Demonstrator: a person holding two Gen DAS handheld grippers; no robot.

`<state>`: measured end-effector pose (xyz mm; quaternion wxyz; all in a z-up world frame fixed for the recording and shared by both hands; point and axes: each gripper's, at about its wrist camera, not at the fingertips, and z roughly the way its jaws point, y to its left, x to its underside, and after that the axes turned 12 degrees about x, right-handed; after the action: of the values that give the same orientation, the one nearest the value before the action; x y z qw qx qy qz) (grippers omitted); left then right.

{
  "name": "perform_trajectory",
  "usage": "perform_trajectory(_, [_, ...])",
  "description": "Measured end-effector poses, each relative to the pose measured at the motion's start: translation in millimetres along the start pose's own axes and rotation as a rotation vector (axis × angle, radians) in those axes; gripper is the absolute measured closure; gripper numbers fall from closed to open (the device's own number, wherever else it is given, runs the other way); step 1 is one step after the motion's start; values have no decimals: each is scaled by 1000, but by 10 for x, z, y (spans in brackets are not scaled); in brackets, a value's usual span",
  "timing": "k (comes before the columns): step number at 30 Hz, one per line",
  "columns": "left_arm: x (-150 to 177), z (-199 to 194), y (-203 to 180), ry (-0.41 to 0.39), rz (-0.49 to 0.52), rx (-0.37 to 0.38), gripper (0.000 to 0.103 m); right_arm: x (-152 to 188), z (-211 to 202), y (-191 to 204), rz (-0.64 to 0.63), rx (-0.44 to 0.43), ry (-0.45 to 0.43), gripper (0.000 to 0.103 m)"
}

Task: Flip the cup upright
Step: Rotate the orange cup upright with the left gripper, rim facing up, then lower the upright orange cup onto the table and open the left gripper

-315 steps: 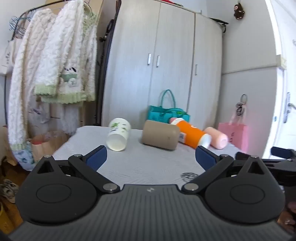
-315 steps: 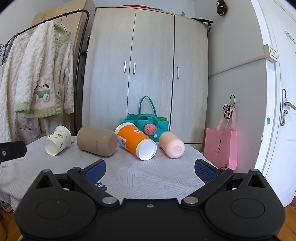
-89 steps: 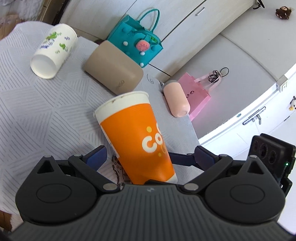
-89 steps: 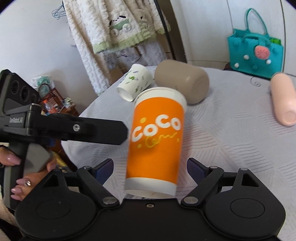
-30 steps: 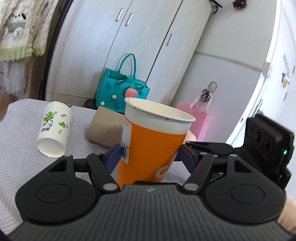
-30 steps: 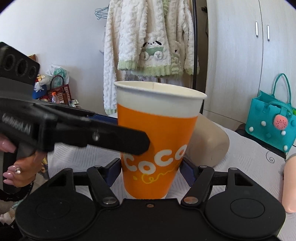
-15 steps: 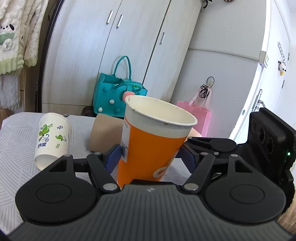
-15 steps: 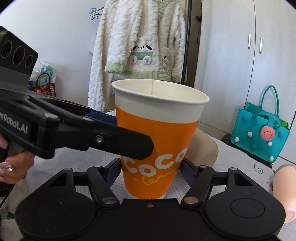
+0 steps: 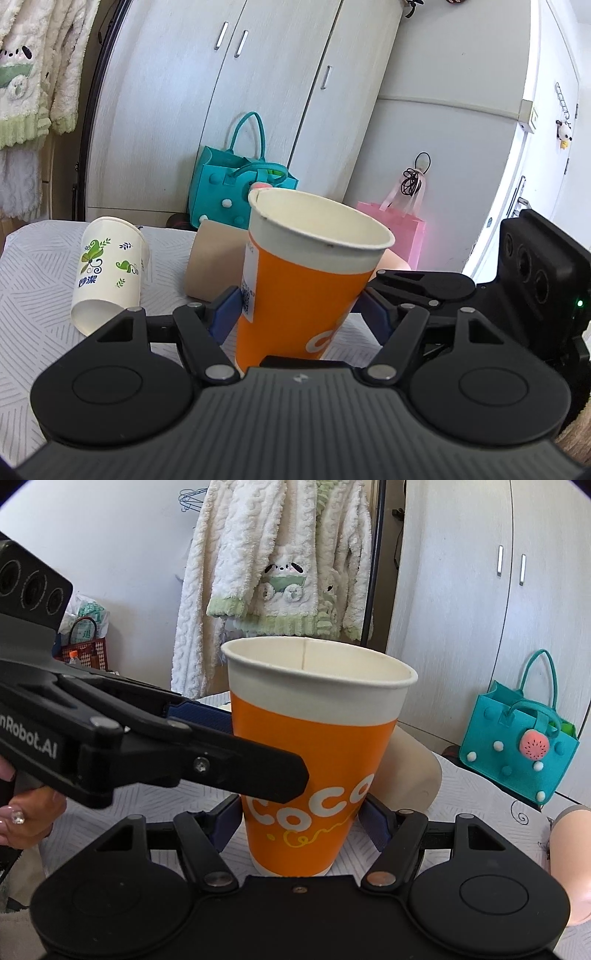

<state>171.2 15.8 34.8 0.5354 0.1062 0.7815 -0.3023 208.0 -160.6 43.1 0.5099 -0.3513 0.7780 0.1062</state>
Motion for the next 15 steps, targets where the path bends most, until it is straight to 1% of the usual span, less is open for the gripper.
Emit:
perform_trajectory(3, [8, -11, -17, 15, -7, -5, 33, 0, -10, 8, -2, 6, 2, 29])
perform_trajectory(5, [28, -56, -29, 6, -29, -3, 35, 0, -34, 35, -9, 15, 2, 29])
perform_trajectory(7, [47, -75, -41, 6, -28, -6, 35, 9, -71, 57, -11, 16, -4, 28])
perform_trajectory(9, [56, -82, -50, 6, -21, -19, 35, 13, -116, 80, -17, 23, -17, 21])
perform_trajectory(15, [47, -164, -101, 14, -18, -31, 33, 42, -249, 114, -25, 56, -41, 17])
